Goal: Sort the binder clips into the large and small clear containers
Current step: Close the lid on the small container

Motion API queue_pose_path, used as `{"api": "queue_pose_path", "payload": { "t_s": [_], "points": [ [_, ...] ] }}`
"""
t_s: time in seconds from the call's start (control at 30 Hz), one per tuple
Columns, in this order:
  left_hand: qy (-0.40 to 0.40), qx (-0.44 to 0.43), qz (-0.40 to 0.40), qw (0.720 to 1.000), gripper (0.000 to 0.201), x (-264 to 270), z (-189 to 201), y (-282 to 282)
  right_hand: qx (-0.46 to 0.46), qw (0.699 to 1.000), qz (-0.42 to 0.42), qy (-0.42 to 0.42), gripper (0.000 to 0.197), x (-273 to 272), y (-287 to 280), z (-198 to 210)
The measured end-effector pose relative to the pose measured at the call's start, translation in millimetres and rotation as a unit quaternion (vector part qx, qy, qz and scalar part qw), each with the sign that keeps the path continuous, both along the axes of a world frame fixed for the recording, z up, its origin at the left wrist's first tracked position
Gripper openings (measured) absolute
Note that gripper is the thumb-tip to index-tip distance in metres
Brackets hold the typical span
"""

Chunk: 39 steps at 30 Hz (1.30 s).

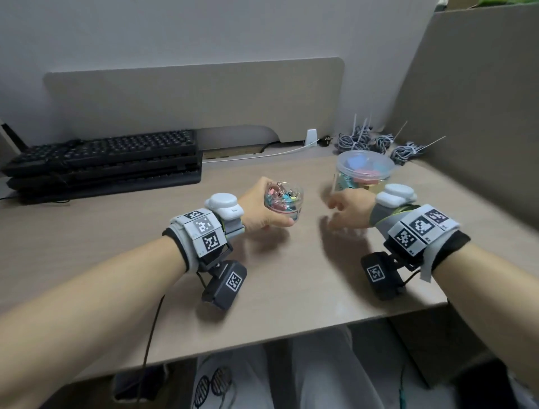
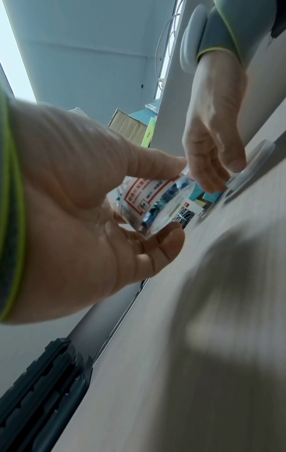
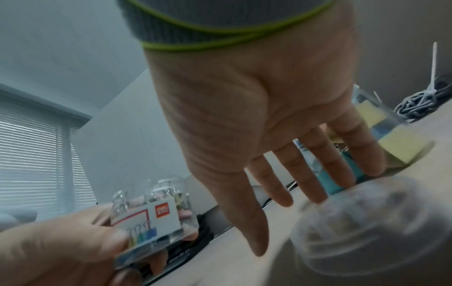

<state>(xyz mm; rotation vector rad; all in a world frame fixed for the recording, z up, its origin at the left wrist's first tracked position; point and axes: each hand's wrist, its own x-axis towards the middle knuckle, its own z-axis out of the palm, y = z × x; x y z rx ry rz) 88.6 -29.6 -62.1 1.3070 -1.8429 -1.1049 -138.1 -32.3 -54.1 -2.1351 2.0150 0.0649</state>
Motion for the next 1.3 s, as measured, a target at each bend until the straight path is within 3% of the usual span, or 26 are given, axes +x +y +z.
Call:
{"api": "queue_pose_path", "payload": {
  "t_s": [0.17, 0.3, 0.4, 0.47, 0.57, 0.9, 1.13, 1.3],
  "points": [
    [0.028, 0.021, -0.009, 0.999, 0.066, 0.6, -1.8, 5.9, 0.002, 0.999, -0.025, 0.042, 0.039, 1.1, 7.3, -8.4],
    [0.06, 0.046, -0.01, 0.997, 0.066, 6.1, -3.2, 10.1, -0.032, 0.999, -0.026, 0.03, 0.049, 6.6, 9.0, -0.5],
    [0.073, 0.061, -0.009, 0.995, 0.062, 12.0, -5.0, 12.1, -0.073, 0.992, -0.011, -0.103, 0.057, 18.0, 10.3, 20.9],
    [0.085, 0.07, -0.008, 0.994, 0.057, 14.0, -4.9, 13.7, -0.102, 0.971, 0.0, -0.218, 0.051, 28.6, 12.5, 34.7],
    [0.089, 0.083, -0.001, 0.993, 0.068, 15.7, -4.2, 15.9, -0.087, 0.94, 0.04, -0.327, 0.046, 44.8, 20.4, 49.6],
    [0.06, 0.076, -0.04, 0.994, 0.075, 17.9, 2.1, 24.0, -0.069, 0.951, 0.156, -0.26, 0.055, 75.4, 25.4, 51.7],
    [0.032, 0.05, -0.046, 0.997, 0.067, 23.1, 6.7, 24.7, -0.04, 0.955, 0.176, -0.235, 0.051, 75.9, 23.3, 53.1],
    [0.022, 0.006, -0.027, 0.999, 0.047, 22.5, 6.8, 24.9, -0.085, 0.969, 0.135, -0.188, 0.044, 77.4, 22.5, 47.6]
  ]
}}
